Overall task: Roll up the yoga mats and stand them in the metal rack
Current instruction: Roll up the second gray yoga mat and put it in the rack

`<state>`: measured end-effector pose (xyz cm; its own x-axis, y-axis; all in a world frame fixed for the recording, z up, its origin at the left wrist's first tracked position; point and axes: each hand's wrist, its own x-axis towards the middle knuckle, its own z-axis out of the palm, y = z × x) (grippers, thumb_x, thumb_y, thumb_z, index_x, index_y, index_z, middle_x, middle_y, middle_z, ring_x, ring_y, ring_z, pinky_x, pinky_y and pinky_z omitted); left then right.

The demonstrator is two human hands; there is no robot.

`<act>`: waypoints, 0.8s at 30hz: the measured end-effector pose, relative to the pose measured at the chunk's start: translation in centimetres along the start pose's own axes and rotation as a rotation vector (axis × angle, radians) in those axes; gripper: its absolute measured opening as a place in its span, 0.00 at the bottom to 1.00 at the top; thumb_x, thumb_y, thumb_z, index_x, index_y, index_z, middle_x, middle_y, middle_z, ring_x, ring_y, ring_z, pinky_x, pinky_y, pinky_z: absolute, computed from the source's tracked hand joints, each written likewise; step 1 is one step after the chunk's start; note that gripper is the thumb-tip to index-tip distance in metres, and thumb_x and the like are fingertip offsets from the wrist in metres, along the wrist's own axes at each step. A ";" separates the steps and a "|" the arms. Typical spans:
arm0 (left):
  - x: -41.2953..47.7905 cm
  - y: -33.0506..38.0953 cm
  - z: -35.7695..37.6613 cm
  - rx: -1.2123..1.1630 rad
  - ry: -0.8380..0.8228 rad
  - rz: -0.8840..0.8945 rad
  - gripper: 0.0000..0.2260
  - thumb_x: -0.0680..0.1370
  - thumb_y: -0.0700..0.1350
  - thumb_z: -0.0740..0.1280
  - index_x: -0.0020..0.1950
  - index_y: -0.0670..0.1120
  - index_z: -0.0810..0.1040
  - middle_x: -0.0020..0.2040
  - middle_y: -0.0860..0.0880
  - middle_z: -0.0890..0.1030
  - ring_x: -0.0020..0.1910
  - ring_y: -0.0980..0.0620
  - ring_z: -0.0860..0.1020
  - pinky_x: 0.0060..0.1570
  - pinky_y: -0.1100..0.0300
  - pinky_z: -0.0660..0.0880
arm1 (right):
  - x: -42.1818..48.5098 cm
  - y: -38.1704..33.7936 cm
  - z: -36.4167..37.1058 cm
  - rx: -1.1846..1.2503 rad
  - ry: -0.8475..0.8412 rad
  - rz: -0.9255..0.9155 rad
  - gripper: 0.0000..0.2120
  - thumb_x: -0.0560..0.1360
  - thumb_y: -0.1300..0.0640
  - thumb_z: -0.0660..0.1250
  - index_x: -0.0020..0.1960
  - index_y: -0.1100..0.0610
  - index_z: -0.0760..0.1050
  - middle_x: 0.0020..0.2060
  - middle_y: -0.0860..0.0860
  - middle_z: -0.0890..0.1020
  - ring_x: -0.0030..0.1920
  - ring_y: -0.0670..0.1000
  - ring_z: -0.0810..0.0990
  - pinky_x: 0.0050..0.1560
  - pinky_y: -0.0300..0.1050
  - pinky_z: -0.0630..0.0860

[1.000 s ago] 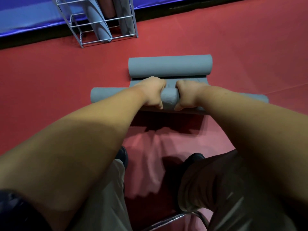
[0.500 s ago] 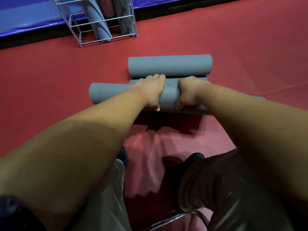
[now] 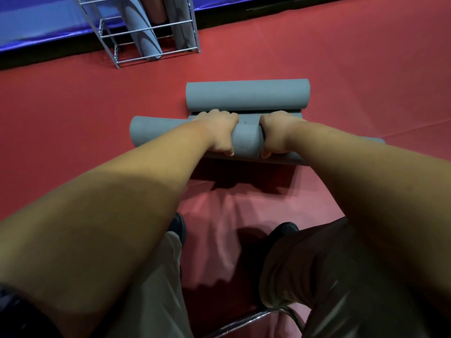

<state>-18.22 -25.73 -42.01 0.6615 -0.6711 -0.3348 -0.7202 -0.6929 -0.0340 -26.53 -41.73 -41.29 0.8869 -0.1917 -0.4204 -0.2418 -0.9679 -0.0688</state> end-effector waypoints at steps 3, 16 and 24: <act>-0.4 0.1 0.1 0.061 0.003 -0.009 0.47 0.62 0.62 0.86 0.73 0.47 0.68 0.70 0.43 0.72 0.70 0.39 0.73 0.66 0.42 0.73 | 0.2 0.1 -0.2 0.005 -0.004 0.001 0.24 0.65 0.45 0.85 0.52 0.57 0.82 0.48 0.56 0.85 0.48 0.60 0.83 0.44 0.47 0.76; 0.1 0.1 -0.7 0.018 0.048 0.023 0.28 0.68 0.57 0.81 0.58 0.51 0.69 0.61 0.46 0.81 0.62 0.40 0.80 0.51 0.50 0.70 | -0.3 -0.4 0.1 -0.009 0.027 -0.012 0.37 0.63 0.50 0.87 0.58 0.56 0.64 0.62 0.58 0.79 0.60 0.63 0.80 0.52 0.53 0.76; -0.5 0.4 0.0 0.125 0.001 0.020 0.46 0.63 0.58 0.86 0.71 0.45 0.67 0.69 0.41 0.72 0.68 0.38 0.74 0.64 0.42 0.73 | -0.1 -0.1 -0.4 -0.008 0.008 -0.022 0.25 0.65 0.49 0.84 0.53 0.57 0.75 0.49 0.55 0.82 0.47 0.60 0.80 0.44 0.48 0.75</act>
<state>-18.81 -25.69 -41.89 0.6468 -0.6847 -0.3359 -0.7537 -0.6412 -0.1442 -26.41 -41.71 -40.86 0.8951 -0.1712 -0.4116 -0.2188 -0.9732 -0.0712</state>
